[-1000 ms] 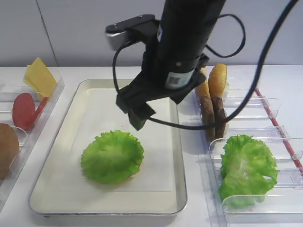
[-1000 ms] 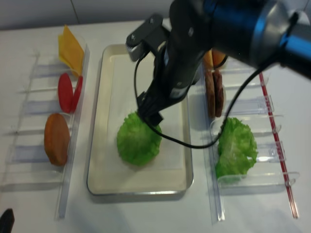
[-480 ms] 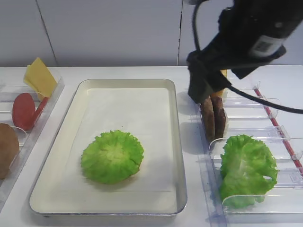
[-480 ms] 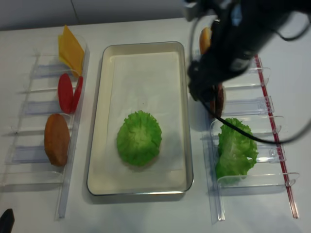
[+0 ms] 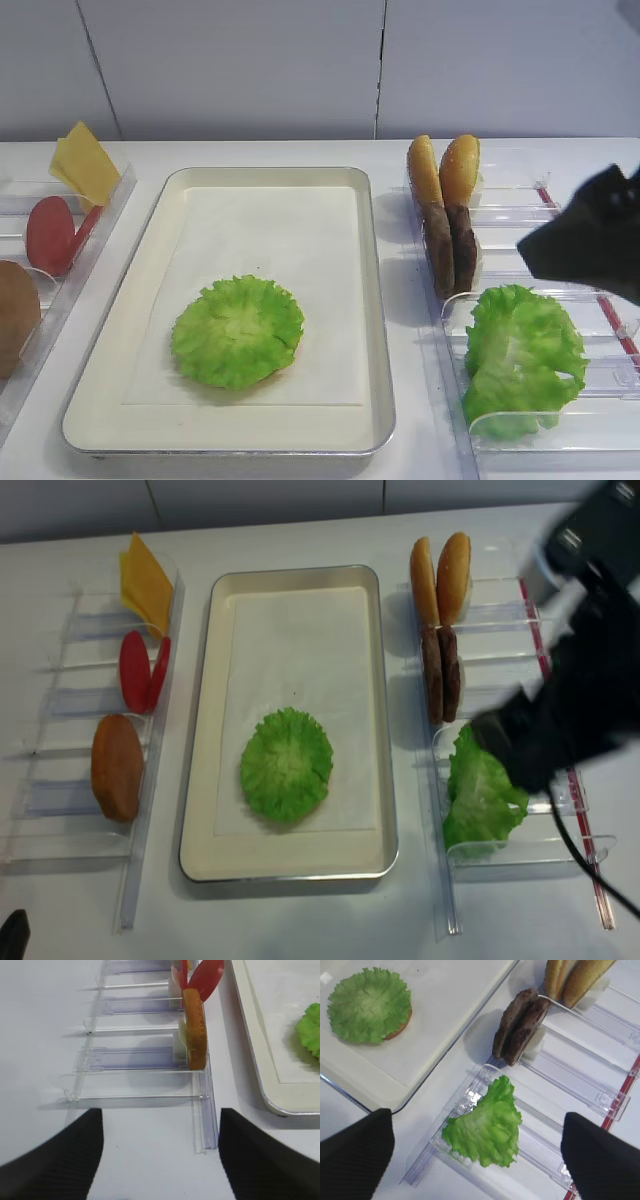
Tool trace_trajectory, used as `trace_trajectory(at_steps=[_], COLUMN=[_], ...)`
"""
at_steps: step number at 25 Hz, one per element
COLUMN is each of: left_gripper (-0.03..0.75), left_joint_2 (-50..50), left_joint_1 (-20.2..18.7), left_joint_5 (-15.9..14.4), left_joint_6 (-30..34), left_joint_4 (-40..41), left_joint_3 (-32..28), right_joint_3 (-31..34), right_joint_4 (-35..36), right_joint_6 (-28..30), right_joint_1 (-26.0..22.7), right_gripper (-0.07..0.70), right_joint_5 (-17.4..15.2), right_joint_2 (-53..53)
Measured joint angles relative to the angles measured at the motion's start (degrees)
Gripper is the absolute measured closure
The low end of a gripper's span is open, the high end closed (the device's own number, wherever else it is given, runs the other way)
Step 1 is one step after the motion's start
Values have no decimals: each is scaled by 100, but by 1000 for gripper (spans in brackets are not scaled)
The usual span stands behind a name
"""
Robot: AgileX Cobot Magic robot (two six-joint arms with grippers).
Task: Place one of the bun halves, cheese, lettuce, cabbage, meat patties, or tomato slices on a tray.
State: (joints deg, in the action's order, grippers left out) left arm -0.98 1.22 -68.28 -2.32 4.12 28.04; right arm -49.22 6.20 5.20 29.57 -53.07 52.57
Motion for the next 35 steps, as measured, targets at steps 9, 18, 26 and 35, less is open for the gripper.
trace_trajectory(at_steps=[9, 18, 26, 35], left_gripper=[256, 256, 256, 256], left_joint_2=[0, 0, 0, 0], left_joint_1=[0, 0, 0, 0], left_joint_5=[0, 0, 0, 0], left_joint_6=[0, 0, 0, 0], left_joint_4=[0, 0, -10, -10], left_joint_3=[0, 0, 0, 0], right_joint_3=[1520, 1786, 1790, 2191], right_joint_4=[-97, -526, -791, -804], right_joint_6=[-320, -1001, -1111, -1022], right_joint_1=[0, 0, 0, 0], right_gripper=[-60, -60, -60, -47], right_joint_5=[-70, -1095, -1332, -1189], right_joint_2=[-2131, -4084, -5347, -5352])
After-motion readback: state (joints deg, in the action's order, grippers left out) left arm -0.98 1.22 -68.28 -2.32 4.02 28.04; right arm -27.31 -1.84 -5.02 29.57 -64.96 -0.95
